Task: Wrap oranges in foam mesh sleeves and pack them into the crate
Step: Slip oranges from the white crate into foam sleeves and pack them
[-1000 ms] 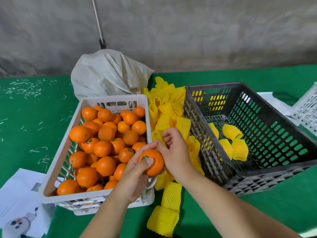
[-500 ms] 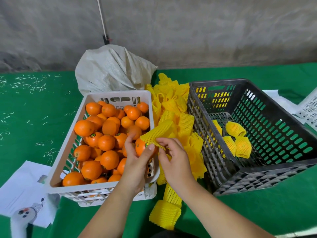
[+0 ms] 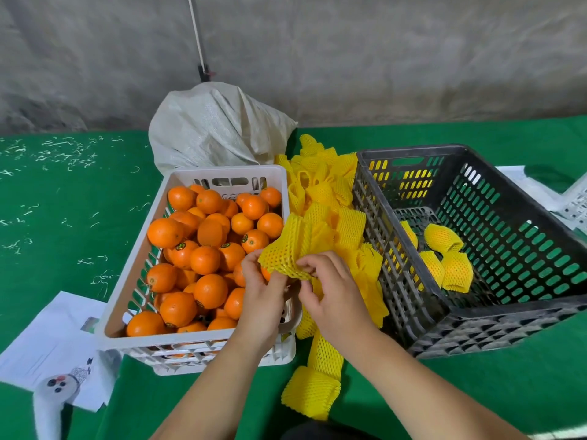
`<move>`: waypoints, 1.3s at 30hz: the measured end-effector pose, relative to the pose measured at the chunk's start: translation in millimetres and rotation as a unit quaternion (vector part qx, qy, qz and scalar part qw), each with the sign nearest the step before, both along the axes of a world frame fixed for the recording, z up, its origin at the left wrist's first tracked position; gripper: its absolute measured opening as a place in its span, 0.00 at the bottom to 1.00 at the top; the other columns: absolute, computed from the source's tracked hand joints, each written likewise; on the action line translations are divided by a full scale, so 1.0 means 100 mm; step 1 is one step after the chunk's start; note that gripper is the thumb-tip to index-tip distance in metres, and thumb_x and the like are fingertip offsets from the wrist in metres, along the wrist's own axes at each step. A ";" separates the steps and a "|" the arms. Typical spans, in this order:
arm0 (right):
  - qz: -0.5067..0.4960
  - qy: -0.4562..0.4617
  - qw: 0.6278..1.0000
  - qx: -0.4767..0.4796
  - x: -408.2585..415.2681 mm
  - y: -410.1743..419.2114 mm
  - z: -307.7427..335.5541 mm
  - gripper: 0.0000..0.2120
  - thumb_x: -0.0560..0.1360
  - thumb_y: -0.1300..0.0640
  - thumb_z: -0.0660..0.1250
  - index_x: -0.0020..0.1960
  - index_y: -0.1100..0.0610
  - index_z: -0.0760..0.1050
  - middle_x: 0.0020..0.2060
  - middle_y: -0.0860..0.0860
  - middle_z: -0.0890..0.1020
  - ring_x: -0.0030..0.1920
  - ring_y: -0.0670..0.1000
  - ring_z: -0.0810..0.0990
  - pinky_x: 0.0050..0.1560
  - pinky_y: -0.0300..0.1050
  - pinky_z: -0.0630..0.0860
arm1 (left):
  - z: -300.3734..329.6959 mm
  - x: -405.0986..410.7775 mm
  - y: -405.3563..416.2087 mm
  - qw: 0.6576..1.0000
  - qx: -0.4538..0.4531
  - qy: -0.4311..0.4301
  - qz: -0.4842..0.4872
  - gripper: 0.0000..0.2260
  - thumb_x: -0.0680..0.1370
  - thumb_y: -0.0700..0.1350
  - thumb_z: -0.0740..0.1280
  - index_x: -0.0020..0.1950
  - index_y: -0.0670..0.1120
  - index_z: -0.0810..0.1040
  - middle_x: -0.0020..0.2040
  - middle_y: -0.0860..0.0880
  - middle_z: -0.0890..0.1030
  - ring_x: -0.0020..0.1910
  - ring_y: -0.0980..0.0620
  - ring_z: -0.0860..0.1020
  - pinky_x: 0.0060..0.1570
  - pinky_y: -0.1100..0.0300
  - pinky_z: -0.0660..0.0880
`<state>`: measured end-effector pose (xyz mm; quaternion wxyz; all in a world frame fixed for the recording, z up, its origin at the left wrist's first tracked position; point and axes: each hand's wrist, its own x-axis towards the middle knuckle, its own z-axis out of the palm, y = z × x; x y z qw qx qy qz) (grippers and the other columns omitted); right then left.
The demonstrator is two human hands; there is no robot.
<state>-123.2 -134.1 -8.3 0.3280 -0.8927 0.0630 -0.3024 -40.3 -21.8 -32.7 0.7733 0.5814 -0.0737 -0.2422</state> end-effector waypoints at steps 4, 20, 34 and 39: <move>-0.037 0.005 0.997 0.066 0.06 0.00 -0.07 0.22 0.76 0.67 0.65 0.69 0.55 0.75 0.60 0.49 0.70 0.60 0.50 0.74 0.57 0.52 0.78 | 0.01 0.04 0.12 0.989 -0.059 -0.001 -0.139 0.29 0.81 0.42 0.69 0.70 0.74 0.66 0.67 0.45 0.80 0.60 0.44 0.82 0.48 0.56 0.80; -0.096 0.030 0.990 0.095 0.05 -0.20 -0.08 0.13 0.75 0.65 0.70 0.57 0.54 0.78 0.52 0.44 0.73 0.51 0.45 0.74 0.48 0.43 0.75 | 0.03 -0.11 0.04 0.989 -0.020 -0.147 -0.002 0.19 0.78 0.55 0.73 0.68 0.57 0.78 0.59 0.50 0.85 0.58 0.50 0.84 0.53 0.58 0.81; -0.064 0.025 0.993 0.099 -0.05 -0.19 0.04 0.14 0.75 0.65 0.68 0.53 0.49 0.71 0.46 0.44 0.75 0.39 0.42 0.69 0.39 0.32 0.64 | 0.03 -0.06 0.03 0.985 -0.011 -0.159 -0.059 0.27 0.77 0.48 0.76 0.74 0.53 0.70 0.59 0.50 0.84 0.56 0.51 0.83 0.51 0.59 0.80; -0.042 -0.047 0.995 0.072 -0.10 -0.02 -0.09 0.06 0.73 0.61 0.64 0.50 0.57 0.75 0.45 0.46 0.74 0.43 0.48 0.73 0.40 0.42 0.71 | -0.03 -0.01 -0.01 0.996 -0.020 -0.086 -0.005 0.18 0.72 0.51 0.74 0.61 0.59 0.81 0.51 0.49 0.86 0.45 0.55 0.84 0.42 0.62 0.79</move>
